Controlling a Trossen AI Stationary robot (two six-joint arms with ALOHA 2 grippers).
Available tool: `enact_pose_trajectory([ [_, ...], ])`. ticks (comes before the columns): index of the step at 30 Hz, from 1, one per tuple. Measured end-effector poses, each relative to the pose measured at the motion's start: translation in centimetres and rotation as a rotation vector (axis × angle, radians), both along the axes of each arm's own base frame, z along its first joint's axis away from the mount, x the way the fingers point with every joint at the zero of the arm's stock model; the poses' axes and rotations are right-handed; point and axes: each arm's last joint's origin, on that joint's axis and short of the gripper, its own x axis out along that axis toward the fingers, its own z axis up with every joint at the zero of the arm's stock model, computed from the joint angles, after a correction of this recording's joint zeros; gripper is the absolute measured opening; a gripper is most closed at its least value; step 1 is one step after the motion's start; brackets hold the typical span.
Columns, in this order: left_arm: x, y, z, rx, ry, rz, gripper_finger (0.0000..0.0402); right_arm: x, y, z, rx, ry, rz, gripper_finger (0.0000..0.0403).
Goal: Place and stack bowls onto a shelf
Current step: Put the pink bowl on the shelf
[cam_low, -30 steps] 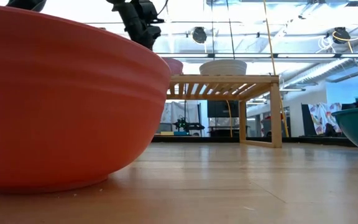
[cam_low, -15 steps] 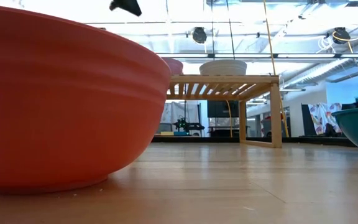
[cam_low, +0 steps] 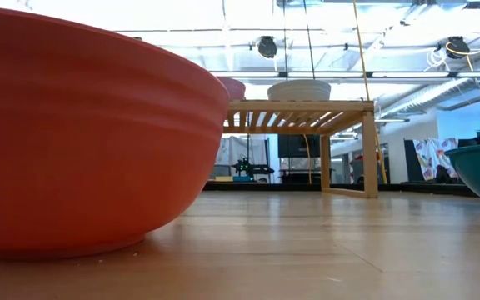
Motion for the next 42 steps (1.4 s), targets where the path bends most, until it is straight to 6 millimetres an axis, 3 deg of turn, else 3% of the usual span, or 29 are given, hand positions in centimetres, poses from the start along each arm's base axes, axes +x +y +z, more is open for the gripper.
enact_pose_trajectory([
  [7,3.6,-0.6,-4.7,0.015,0.185,-0.093,0.0025,-0.1,0.0,0.0,-0.001,-0.002,0.000,0.0041],
  [13,5.9,0.2,-8.6,0.037,0.203,-0.126,0.0005,-0.1,0.0,0.0,-0.002,-0.004,0.000,0.0041],
  [23,7.1,2.2,-13.6,0.037,0.228,-0.103,0.0003,-0.1,0.0,0.0,-0.001,-0.003,0.000,0.0041],
  [42,6.8,5.7,-13.9,0.090,0.154,0.002,0.0001,-0.1,0.0,0.0,-0.001,-0.004,0.000,0.0041],
])
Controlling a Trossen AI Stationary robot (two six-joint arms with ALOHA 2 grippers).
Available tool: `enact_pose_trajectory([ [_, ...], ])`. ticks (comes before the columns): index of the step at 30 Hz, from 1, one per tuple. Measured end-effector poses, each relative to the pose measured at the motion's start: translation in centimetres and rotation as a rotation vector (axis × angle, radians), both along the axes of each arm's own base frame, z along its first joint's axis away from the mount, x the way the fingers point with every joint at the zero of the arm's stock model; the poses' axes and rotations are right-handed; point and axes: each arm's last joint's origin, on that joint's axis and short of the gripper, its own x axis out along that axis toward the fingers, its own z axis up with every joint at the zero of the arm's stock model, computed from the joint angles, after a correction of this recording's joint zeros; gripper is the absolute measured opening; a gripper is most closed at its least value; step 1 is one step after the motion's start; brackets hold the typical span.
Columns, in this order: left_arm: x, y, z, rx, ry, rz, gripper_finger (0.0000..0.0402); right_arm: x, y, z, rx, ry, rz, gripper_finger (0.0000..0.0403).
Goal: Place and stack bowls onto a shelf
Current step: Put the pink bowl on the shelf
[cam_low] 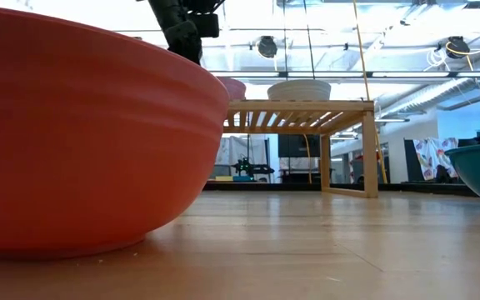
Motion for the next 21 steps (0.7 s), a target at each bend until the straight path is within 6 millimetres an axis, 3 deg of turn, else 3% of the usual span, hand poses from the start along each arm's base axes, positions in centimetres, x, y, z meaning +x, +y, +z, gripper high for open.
enact_pose_trajectory([
  [21,-0.6,1.2,0.0,0.005,0.002,0.032,0.0001,0.0,0.0,0.0,0.000,0.001,0.000,0.0041],
])
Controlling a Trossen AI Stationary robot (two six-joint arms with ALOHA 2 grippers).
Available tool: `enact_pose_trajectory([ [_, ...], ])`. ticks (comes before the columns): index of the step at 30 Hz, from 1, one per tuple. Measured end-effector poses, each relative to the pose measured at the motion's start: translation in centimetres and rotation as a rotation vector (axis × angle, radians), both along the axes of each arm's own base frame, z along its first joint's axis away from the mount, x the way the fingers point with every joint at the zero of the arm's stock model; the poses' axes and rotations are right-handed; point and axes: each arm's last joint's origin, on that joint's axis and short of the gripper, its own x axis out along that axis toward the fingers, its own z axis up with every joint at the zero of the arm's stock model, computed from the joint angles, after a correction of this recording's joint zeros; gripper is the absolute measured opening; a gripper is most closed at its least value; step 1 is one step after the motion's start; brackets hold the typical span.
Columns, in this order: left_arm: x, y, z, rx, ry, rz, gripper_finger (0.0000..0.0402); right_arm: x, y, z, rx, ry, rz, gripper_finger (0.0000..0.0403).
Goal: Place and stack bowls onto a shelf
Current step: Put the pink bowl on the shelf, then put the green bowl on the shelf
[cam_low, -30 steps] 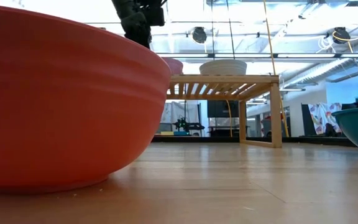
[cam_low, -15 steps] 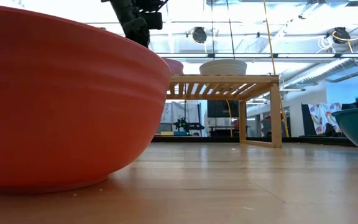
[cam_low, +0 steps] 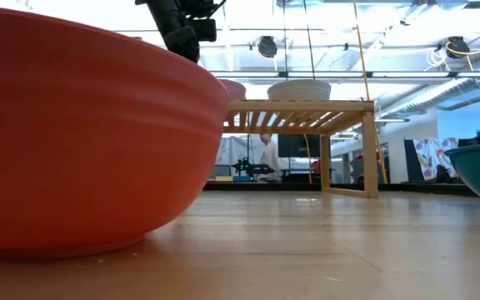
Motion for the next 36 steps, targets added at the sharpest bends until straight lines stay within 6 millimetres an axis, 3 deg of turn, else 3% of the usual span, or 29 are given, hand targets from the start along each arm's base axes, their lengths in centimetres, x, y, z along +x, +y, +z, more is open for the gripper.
enact_pose_trajectory([
  [6,0.0,-0.8,0.3,-0.033,-0.011,0.010,0.0001,0.0,0.0,0.0,-0.002,0.001,0.001,0.0041],
  [12,-1.0,-4.1,2.8,-0.030,-0.084,-0.041,0.0001,-0.2,0.1,0.1,-0.026,-0.002,0.010,0.0041],
  [22,-7.4,-10.3,7.8,-0.093,-0.178,-0.033,0.0005,-2.0,0.8,-0.6,-0.006,0.079,0.016,0.0040],
  [30,-12.0,-13.9,9.0,-0.235,-0.152,0.111,0.0006,-3.2,1.5,-1.8,0.100,0.204,0.061,0.0016],
  [36,-14.0,-15.7,8.9,-0.175,-0.098,0.236,0.0007,-3.6,2.0,-2.8,0.289,0.307,0.067,0.0007],
])
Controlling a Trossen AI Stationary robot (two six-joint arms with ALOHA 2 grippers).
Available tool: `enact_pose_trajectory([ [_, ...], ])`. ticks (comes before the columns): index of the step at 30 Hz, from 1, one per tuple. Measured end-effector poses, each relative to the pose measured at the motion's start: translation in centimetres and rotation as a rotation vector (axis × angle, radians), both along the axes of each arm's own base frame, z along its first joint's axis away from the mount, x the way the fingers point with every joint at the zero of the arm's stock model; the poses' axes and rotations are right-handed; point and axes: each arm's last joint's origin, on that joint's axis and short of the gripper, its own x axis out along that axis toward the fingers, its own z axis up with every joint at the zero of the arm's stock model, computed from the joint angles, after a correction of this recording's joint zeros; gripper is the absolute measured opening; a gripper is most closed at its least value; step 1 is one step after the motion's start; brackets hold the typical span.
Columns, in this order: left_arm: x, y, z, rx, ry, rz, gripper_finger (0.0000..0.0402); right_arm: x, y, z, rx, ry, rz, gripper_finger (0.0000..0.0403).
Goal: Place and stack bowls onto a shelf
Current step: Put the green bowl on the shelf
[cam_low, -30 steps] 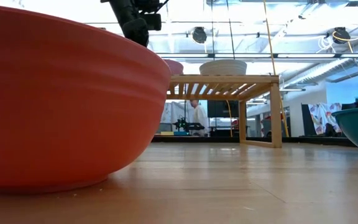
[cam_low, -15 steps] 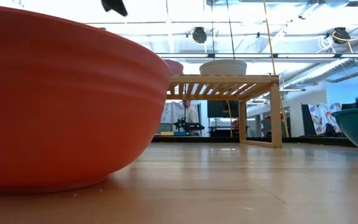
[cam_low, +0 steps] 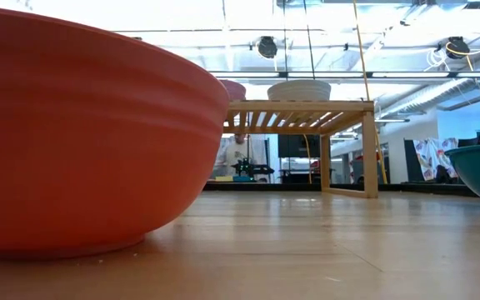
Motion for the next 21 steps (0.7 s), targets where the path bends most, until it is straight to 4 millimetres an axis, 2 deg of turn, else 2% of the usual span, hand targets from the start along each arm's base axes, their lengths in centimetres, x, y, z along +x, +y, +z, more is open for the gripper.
enact_pose_trajectory([
  [4,-0.7,-0.9,0.0,0.007,0.008,0.041,0.0007,0.0,0.1,-0.7,0.094,0.100,-0.038,0.0015],
  [10,-1.0,-2.2,0.0,0.022,-0.002,-0.010,0.0007,0.8,0.2,-1.2,0.226,0.190,-0.108,0.0043],
  [16,-1.2,-3.4,0.0,0.025,-0.003,-0.088,0.0007,2.5,0.1,-1.7,0.343,0.270,-0.176,0.0080],
  [21,-1.5,-4.4,0.0,0.024,-0.004,-0.159,0.0007,4.3,0.8,-2.3,0.448,0.349,-0.117,0.0093],
])
